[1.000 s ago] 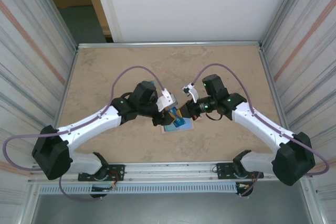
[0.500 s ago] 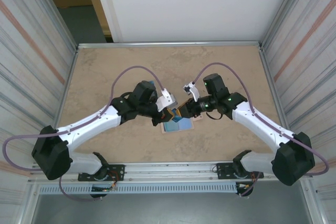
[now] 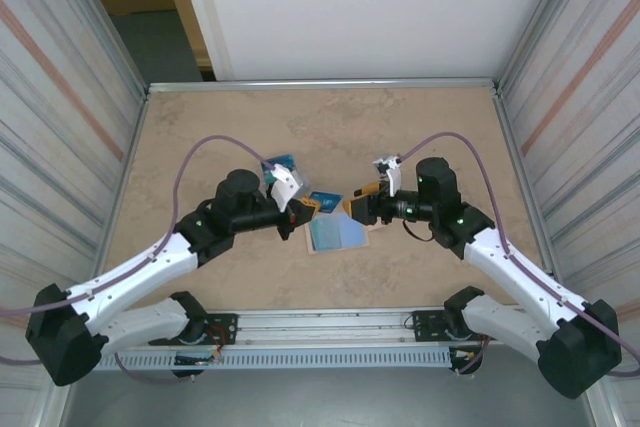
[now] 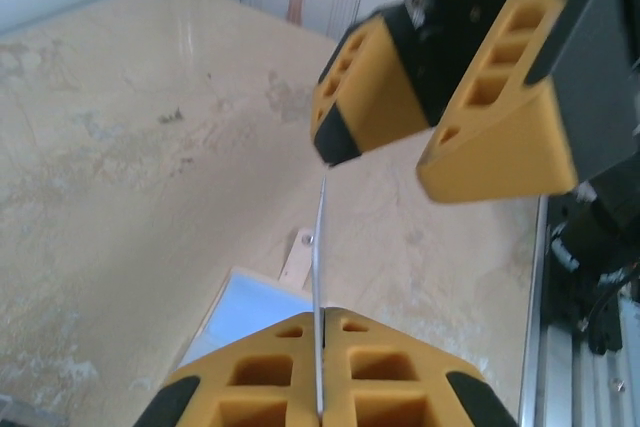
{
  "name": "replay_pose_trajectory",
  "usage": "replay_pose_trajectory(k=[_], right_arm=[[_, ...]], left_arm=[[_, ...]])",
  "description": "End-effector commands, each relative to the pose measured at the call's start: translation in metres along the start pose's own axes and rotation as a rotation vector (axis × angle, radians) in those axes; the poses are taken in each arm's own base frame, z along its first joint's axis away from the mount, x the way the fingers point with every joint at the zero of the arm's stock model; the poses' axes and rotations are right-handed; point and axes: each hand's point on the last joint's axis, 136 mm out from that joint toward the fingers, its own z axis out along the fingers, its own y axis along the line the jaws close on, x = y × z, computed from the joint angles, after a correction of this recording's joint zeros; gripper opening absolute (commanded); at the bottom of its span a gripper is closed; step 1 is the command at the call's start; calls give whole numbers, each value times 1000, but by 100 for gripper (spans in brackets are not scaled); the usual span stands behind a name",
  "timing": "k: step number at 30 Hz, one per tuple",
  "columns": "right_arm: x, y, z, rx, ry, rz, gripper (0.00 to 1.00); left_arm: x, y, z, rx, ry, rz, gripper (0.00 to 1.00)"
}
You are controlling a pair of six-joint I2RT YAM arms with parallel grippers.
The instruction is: Take the credit cards out of the card holder
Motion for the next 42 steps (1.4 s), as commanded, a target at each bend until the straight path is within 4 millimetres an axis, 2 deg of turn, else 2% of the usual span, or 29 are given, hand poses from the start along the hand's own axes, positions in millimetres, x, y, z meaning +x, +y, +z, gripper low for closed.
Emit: replay_pose_trajectory(k=[1, 4, 5, 10, 15, 20, 26, 29, 31, 33, 37, 38, 39, 42], right_arm=[[-26, 13, 0, -60, -116, -3, 64], [-32, 30, 4, -132, -120, -31, 64], [-29, 31, 11, -151, -97, -31, 63], [-33, 56, 20, -251, -67, -88, 57], [-40, 61, 22, -268, -73, -113, 47], [-45, 65, 21, -278, -93, -130, 32], [-48, 75, 14, -314, -108, -163, 7], [-46, 79, 11, -315, -102, -187, 0], [-43, 81, 10, -302, -88, -201, 0], [-40, 80, 9, -282, -73, -211, 0], [-34, 75, 8, -236, -46, -216, 0], [-32, 74, 8, -228, -39, -216, 0], [-32, 73, 8, -220, -37, -218, 0], [-28, 70, 7, -202, -19, -218, 0]], left_arm=[[-34, -8, -12, 39, -157, -36, 0], [-45, -12, -18, 82, -223, -67, 0], [-48, -12, -20, 97, -244, -81, 0], [-55, -8, -26, 138, -306, -145, 0], [-57, -10, -30, 171, -316, -158, 0], [-58, -14, -31, 197, -317, -160, 0], [-58, -16, -30, 212, -314, -164, 0], [-57, -15, -29, 214, -300, -168, 0], [-57, -14, -30, 212, -288, -166, 7], [-58, -14, -32, 209, -279, -153, 19], [-61, -12, -35, 173, -240, -114, 55], [-62, -11, -36, 157, -231, -100, 61], [-62, -9, -38, 137, -220, -85, 66], [-63, -7, -42, 96, -188, -36, 72]])
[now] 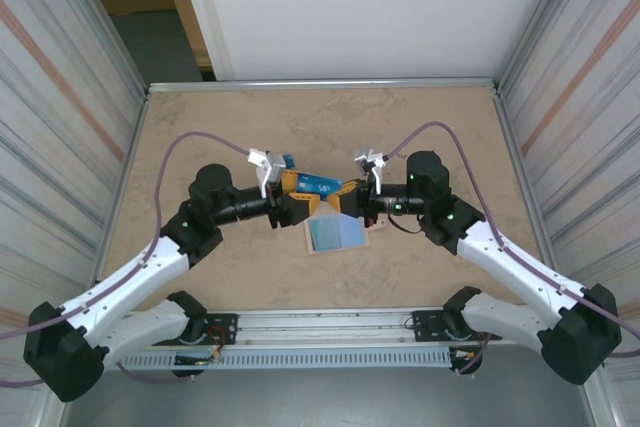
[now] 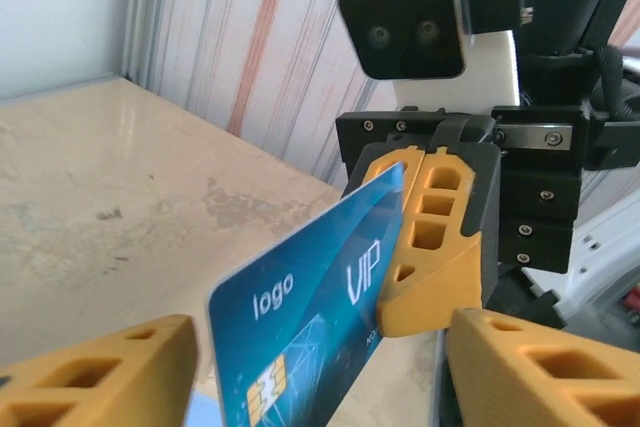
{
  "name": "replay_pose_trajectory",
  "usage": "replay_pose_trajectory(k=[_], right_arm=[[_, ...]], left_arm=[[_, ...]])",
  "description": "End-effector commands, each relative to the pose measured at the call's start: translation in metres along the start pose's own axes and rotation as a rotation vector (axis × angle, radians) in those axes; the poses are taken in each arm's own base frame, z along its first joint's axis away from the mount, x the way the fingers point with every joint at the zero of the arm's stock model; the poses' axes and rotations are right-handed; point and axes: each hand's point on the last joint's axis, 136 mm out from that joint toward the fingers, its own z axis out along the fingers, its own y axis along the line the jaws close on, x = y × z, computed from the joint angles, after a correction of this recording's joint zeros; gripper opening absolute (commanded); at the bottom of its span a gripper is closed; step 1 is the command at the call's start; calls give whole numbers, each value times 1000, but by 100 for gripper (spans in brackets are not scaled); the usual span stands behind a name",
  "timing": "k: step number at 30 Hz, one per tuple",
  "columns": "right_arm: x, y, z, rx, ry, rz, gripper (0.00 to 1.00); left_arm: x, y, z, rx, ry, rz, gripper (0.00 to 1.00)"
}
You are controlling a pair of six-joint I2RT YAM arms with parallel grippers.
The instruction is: Take the credit cards out of the card holder
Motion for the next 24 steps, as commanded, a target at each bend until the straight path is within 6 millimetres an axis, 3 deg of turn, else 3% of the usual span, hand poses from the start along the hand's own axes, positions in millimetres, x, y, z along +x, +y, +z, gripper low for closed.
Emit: replay_pose_trajectory(k=[1, 7, 14, 17, 21, 24], right_arm=[[-4, 4, -5, 24, 12, -43, 0], [6, 1, -5, 36, 62, -39, 0], [13, 3, -5, 16, 93, -36, 0], [17, 6, -4, -6, 113, -34, 0], [20, 10, -2, -30, 138, -38, 0], [24, 10, 0, -37, 157, -35, 0]], left_arm=[[-12, -4, -11, -36, 33, 100, 75], [-15, -8, -9, -22, 150, 129, 91], [-11, -17, -1, 61, 283, 160, 97], [-6, -18, 4, 91, 345, 162, 94], [-1, -24, 7, 169, 424, 174, 76], [4, -22, 10, 196, 480, 175, 69]])
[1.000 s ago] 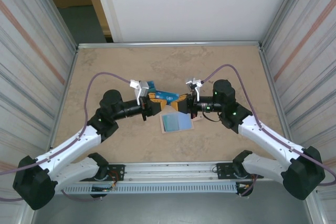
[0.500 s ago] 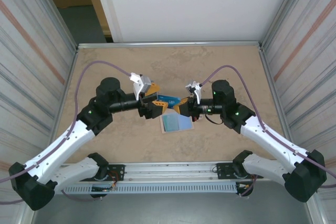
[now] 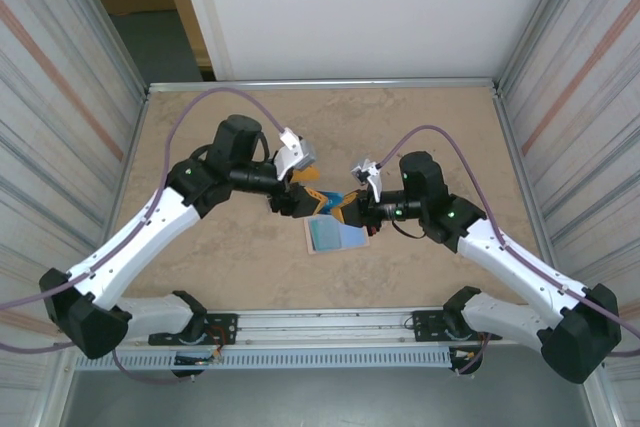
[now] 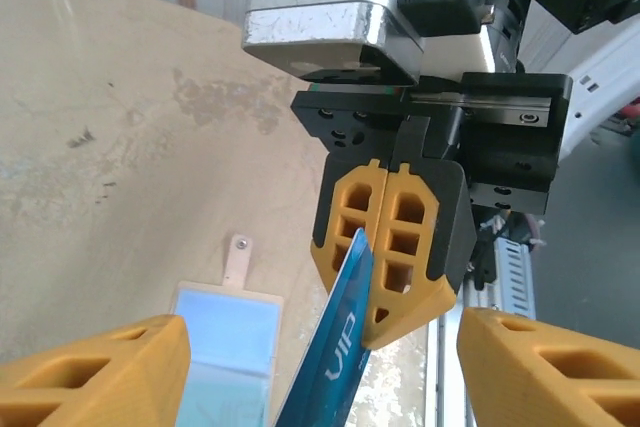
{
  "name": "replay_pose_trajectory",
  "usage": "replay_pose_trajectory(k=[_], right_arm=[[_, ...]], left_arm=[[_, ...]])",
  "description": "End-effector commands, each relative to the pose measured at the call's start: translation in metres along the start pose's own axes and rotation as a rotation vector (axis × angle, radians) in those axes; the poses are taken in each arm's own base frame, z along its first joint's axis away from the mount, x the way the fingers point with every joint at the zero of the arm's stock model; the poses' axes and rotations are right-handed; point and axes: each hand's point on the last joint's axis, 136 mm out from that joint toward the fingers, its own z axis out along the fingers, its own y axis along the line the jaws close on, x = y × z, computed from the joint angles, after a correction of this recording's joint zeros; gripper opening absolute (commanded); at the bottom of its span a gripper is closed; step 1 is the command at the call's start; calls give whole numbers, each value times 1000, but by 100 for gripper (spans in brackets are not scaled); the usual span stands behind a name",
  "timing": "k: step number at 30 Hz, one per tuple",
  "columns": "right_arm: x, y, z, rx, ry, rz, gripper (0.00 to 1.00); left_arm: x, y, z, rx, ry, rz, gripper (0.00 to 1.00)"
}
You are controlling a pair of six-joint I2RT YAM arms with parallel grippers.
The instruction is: Take the credit cards out of the card holder
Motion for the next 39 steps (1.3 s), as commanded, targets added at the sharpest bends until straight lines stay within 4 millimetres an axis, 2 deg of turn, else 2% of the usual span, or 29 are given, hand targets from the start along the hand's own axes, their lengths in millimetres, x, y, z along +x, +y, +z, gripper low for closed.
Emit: replay_pose_trajectory(k=[1, 7, 11, 14, 16, 19, 20, 22, 23, 28, 29, 30, 31, 35, 39], right_arm=[[-7, 12, 1, -44, 12, -45, 0], [-6, 13, 3, -55, 26, -47, 0], [-6, 13, 4, -58, 28, -49, 0], [-6, 14, 4, -64, 31, -51, 0], [-7, 14, 4, -62, 32, -52, 0], [-8, 11, 3, -41, 26, -51, 2], [-8, 8, 3, -25, 22, -47, 7], [-10, 3, 1, 16, 11, -43, 31], [-11, 0, -1, 38, 2, -44, 40], [-14, -12, -11, 133, -45, -32, 58], [-19, -10, -16, 144, -69, -41, 67], [-20, -10, -19, 156, -80, -39, 80], [-22, -11, -22, 167, -92, -39, 99], [-29, -16, -31, 224, -136, -29, 99], [-35, -22, -38, 276, -170, -7, 99]], left_arm=[[9, -17, -2, 102, 78, 41, 68], [22, -17, 4, 152, 164, 41, 53], [30, -10, 9, 138, 195, 39, 47], [31, -7, 13, 136, 203, 39, 18], [31, -4, 15, 135, 203, 37, 3], [33, -2, 17, 129, 208, 46, 0], [33, 1, 16, 114, 206, 53, 0], [34, 8, 16, 66, 203, 75, 0], [34, 14, 15, 30, 195, 89, 0], [41, 59, 5, -198, 152, 119, 0], [43, 69, 2, -238, 138, 119, 0], [44, 79, 0, -267, 118, 123, 0], [44, 90, -4, -303, 96, 124, 0], [58, 135, -14, -423, 78, 132, 0], [70, 171, -17, -475, 80, 151, 0]])
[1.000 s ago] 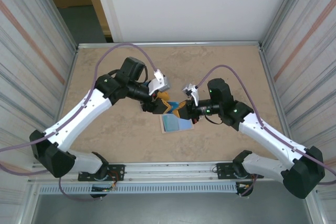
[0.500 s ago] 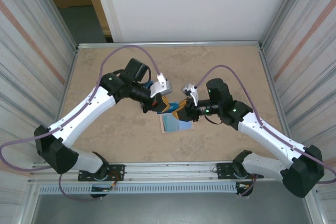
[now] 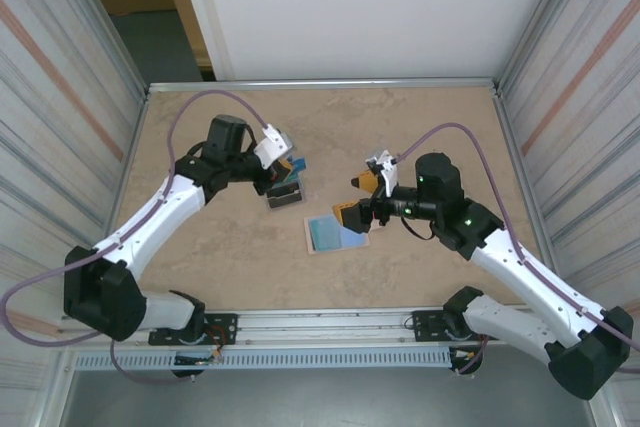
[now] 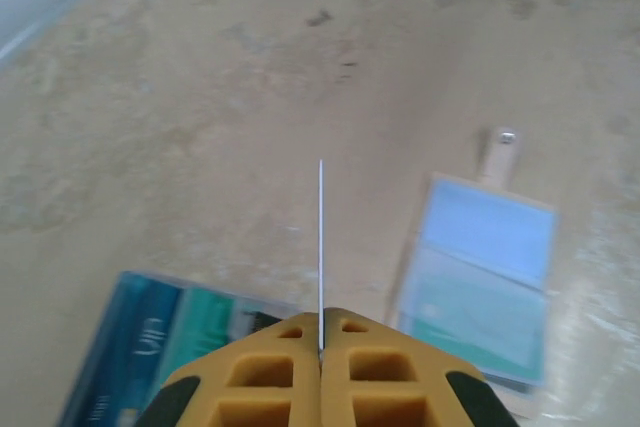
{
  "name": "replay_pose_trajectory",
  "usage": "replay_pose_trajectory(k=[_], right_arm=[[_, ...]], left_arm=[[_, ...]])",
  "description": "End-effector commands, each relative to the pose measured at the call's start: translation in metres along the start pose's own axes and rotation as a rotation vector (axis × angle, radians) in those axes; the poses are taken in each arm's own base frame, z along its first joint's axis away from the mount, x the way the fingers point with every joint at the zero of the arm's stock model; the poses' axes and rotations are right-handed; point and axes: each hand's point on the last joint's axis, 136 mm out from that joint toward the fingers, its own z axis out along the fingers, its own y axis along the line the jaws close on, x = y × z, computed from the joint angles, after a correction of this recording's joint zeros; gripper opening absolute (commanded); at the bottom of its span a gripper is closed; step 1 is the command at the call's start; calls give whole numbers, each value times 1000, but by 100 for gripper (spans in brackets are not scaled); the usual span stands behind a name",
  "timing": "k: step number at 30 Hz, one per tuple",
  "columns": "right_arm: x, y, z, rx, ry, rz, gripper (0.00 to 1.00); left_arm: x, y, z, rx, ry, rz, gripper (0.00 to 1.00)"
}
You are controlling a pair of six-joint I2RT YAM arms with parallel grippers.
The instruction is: Take the credit cards out of the card holder
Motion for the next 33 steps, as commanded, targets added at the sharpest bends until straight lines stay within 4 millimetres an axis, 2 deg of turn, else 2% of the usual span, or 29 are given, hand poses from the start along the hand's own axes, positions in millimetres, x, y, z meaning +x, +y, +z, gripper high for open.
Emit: replay_pose_trajectory(k=[1, 7, 13, 23, 33], right_arm=[[-8, -12, -6, 77, -47, 39, 99], [-11, -22, -11, 147, -73, 62, 99], [-10, -36, -13, 221, -90, 89, 99], [-12, -43, -18, 257, -121, 90, 99], [-13, -43, -25, 274, -146, 92, 99]], left_arm=[[-5, 33, 9, -80, -59, 78, 0], [17, 68, 27, -87, -20, 89, 0], [43, 86, 44, -85, 57, 76, 0], [64, 100, 61, -52, 73, 51, 0], [77, 98, 71, 10, 95, 67, 0]])
